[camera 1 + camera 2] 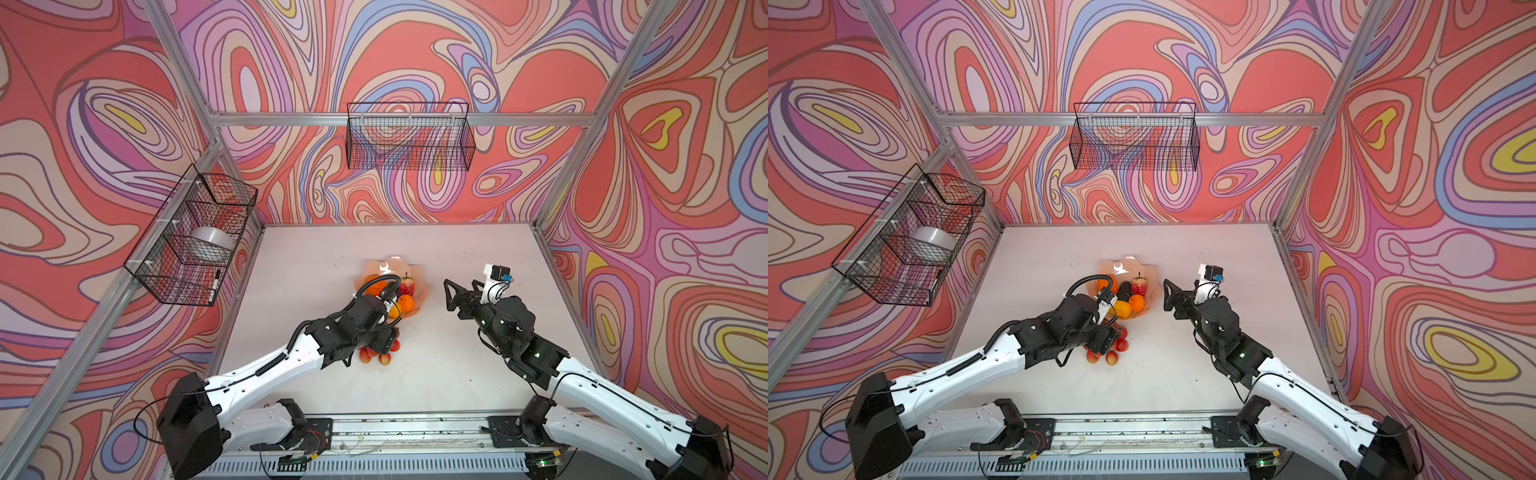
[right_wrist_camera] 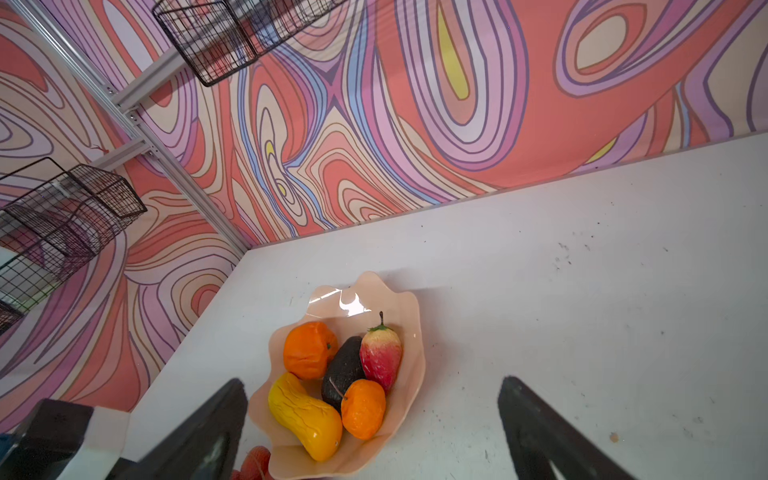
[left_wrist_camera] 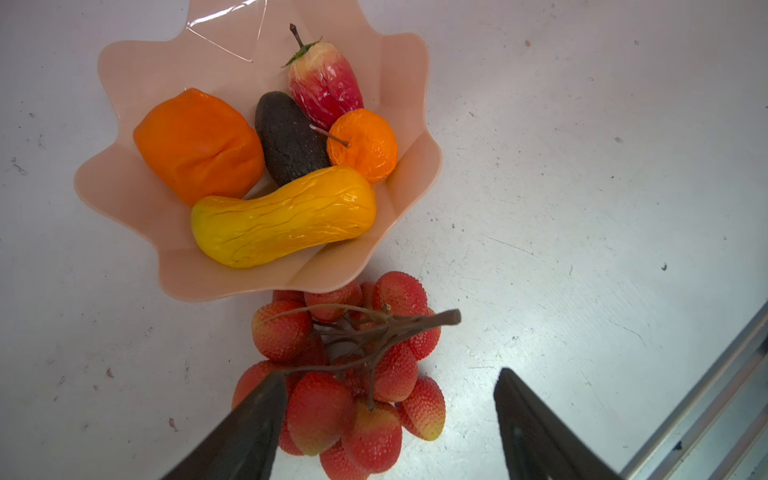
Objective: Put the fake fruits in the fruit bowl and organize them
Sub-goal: 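Reach the left gripper to the red lychee bunch while right withdraws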
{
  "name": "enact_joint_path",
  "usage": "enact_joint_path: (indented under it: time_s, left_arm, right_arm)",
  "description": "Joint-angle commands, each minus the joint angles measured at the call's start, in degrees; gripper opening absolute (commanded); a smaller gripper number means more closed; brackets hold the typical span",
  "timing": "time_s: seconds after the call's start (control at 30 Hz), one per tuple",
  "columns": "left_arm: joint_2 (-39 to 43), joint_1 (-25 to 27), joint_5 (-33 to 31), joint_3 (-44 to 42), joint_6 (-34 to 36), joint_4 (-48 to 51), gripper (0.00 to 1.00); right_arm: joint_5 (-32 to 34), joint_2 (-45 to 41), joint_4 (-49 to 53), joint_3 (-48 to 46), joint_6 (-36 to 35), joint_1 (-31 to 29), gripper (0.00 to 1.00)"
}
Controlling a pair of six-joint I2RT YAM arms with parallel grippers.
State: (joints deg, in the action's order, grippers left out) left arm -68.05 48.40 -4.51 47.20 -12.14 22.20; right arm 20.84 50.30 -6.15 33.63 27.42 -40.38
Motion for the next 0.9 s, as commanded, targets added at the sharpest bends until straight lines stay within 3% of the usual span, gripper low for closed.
enact_joint_path:
  time_s: [0.0, 0.33, 0.47, 0.7, 0.87]
  left_arm:
    - [-1.6, 0.3, 1.0, -1.1, 1.4, -5.1, 0.78]
    - [-6.7, 0.2, 2.1, -2.5, 3.0, -11.9, 0.64]
    - [-9.4, 0.2, -0.3, -1.7, 2.7, -12.4, 0.53]
    - [-11.0, 0.3, -2.5, -0.3, 1.1, -10.6, 0.22]
    - [-8.9, 0.3, -2.5, -0.9, 0.2, -8.9, 0.11]
  right_arm:
    - [1.2, -0.2, 2.2, -1.9, 1.8, 0.7, 0.98]
    - [0.6, -0.1, 0.2, -3.7, 3.4, 2.0, 0.97]
    - [0.5, -0.4, 0.3, -3.8, 3.4, 2.4, 0.97]
    - [0.6, -1.4, 0.5, -4.5, 3.5, 2.8, 0.97]
    - [0.6, -1.3, 0.0, -5.0, 3.6, 3.0, 0.97]
